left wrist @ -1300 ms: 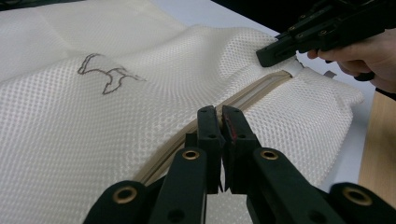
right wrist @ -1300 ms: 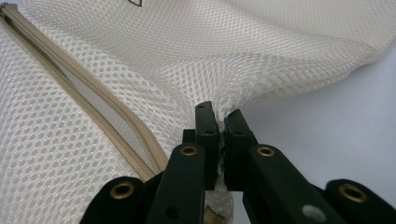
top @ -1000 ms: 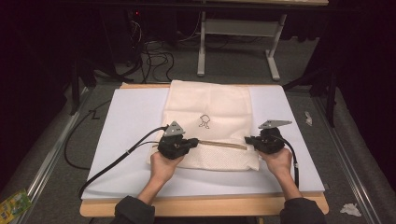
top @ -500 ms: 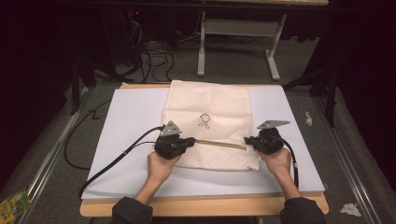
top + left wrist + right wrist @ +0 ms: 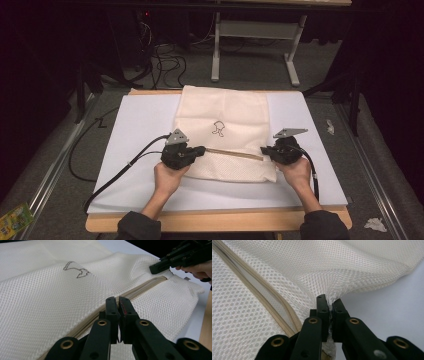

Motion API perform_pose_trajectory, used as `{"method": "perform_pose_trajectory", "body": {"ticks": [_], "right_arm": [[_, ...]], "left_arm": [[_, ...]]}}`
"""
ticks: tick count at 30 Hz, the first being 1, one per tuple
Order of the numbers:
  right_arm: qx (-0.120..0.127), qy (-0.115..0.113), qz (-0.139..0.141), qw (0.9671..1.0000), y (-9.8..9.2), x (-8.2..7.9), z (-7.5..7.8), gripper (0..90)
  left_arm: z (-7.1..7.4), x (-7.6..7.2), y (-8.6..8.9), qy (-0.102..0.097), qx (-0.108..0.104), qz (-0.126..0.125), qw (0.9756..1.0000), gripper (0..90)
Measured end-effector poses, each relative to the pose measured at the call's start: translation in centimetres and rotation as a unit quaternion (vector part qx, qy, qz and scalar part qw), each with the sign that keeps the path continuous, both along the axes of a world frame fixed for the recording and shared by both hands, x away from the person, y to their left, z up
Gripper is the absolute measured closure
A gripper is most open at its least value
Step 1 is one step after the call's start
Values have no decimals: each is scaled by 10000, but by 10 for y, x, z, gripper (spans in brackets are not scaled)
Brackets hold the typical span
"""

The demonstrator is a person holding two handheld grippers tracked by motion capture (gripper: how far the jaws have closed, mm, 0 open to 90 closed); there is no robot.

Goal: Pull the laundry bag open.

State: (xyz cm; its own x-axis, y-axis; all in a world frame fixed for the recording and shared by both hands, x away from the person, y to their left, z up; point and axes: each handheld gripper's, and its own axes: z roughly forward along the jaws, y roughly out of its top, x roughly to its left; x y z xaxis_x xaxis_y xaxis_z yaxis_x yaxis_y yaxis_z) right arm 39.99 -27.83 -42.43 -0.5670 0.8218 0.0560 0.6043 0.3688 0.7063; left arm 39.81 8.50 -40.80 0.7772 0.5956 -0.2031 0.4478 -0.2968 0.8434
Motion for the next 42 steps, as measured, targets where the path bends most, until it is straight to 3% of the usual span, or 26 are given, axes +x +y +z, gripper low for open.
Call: {"method": "perform_pose_trajectory", "body": {"ticks": [12, 24, 38, 42], "right_arm": [[-52, 4, -61, 10000, -2, 1, -1, 885], [-37, 0, -107, 9999, -6, 3, 0, 885], [-84, -32, -98, 9999, -5, 2, 6, 885], [-134, -42, -108, 9998, -7, 2, 8, 885]], "left_arm": [[1, -2, 9, -72, -38, 113, 9999, 872], [0, 0, 26, 7, -23, 283, 9996, 872], [-2, 1, 30, -2, 39, 338, 9994, 872], [3, 1, 36, -73, 160, 422, 9990, 873]]}}
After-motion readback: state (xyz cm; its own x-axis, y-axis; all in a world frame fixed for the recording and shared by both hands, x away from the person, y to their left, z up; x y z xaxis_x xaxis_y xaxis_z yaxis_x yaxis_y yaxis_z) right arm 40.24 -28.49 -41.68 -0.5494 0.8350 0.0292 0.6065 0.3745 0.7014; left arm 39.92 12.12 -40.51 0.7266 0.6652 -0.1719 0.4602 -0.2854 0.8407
